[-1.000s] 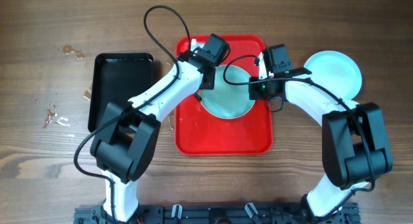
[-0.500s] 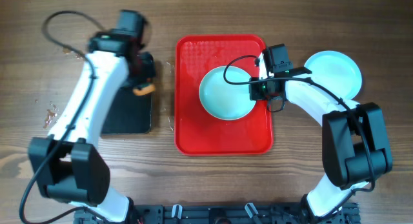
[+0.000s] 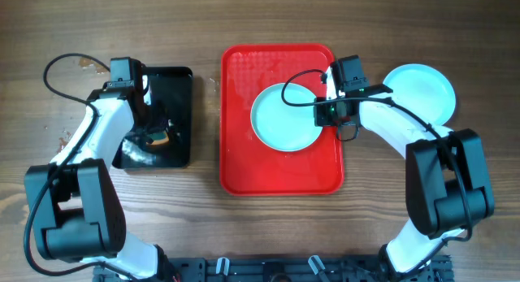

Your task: Clean dirty plates on tray and stack at the side

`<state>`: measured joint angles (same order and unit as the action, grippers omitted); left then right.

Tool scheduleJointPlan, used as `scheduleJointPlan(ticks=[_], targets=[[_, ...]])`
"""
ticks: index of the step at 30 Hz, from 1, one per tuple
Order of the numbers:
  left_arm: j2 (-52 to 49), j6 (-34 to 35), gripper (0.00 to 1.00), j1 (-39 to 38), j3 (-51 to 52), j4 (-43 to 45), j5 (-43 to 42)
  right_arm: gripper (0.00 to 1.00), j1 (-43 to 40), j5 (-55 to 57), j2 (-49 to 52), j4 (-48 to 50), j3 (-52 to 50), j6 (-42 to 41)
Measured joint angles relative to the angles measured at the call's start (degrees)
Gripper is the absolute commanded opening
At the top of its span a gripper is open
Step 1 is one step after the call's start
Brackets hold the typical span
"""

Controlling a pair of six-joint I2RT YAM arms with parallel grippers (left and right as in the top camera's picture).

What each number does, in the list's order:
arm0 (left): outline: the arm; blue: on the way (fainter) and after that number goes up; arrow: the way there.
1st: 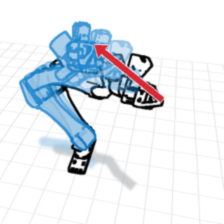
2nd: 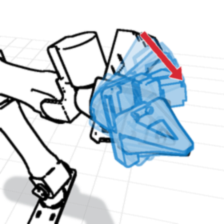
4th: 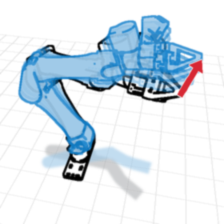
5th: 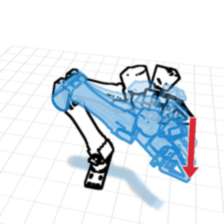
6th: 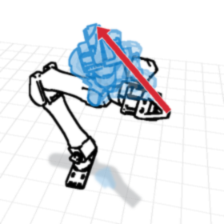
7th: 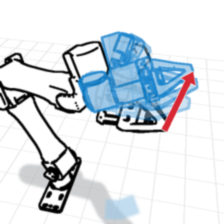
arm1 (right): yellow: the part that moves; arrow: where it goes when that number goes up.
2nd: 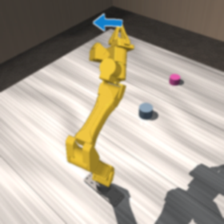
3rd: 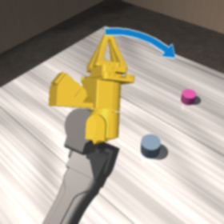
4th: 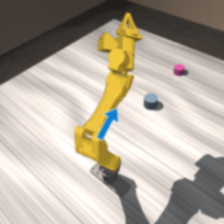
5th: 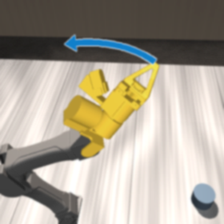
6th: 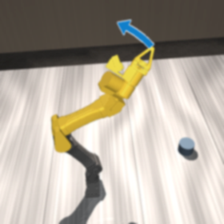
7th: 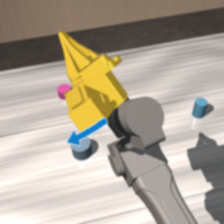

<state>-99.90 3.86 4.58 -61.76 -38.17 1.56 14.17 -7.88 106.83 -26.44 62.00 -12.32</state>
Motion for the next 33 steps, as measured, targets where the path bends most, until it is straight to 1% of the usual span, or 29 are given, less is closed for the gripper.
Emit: scheduleJointPlan(ticks=[5, 7, 12, 14, 17, 20, 24, 28, 29, 33], targets=[[0.0, -0.9, 1.0, 0.0, 0.0, 0.1, -0.2, 0.04, 0.0, 0.9, -2.0, -2.8, 0.0, 0.0], [0.0, -1.0, 1.0, 0.0, 0.0, 0.1, -0.2, 0.05, 0.3, 3.9, -5.0, -4.2, 0.0, 0.3], [0.0, -1.2, 1.0, 0.0, 0.0, 0.1, -0.2, 0.04, 5.4, 17.3, -16.0, -6.2, 0.0, 3.4], [0.0, -1.2, 1.0, 0.0, 0.0, 0.1, -0.2, 0.04, 10.0, 24.7, -19.8, -6.1, 0.0, 5.7], [0.0, -1.2, 1.0, 0.0, 0.0, 0.1, -0.2, 0.04, 17.7, 37.4, -23.3, -4.6, 0.0, 11.2], [0.0, -1.2, 1.0, 0.0, 0.0, 0.1, -0.2, 0.04, 24.7, 49.1, -23.9, -1.2, 0.0, 18.1], [0.0, -1.2, 1.0, 0.0, 0.0, 0.1, -0.2, 0.04, 32.0, 61.1, -23.9, 4.9, 0.0, 27.6], [0.0, -1.3, 1.0, 0.0, 0.0, 0.1, -0.2, 0.05, 36.3, 68.9, -23.9, 11.0, 0.0, 35.1], [0.0, -1.2, 1.0, 0.0, 0.0, 0.1, -0.2, 0.04, 37.6, 71.5, -23.9, 13.2, 0.0, 38.3], [0.0, -1.2, 1.0, 0.0, 0.0, 0.1, -0.2, 0.04, 40.3, 75.1, -23.9, 16.2, 0.0, 45.1]])
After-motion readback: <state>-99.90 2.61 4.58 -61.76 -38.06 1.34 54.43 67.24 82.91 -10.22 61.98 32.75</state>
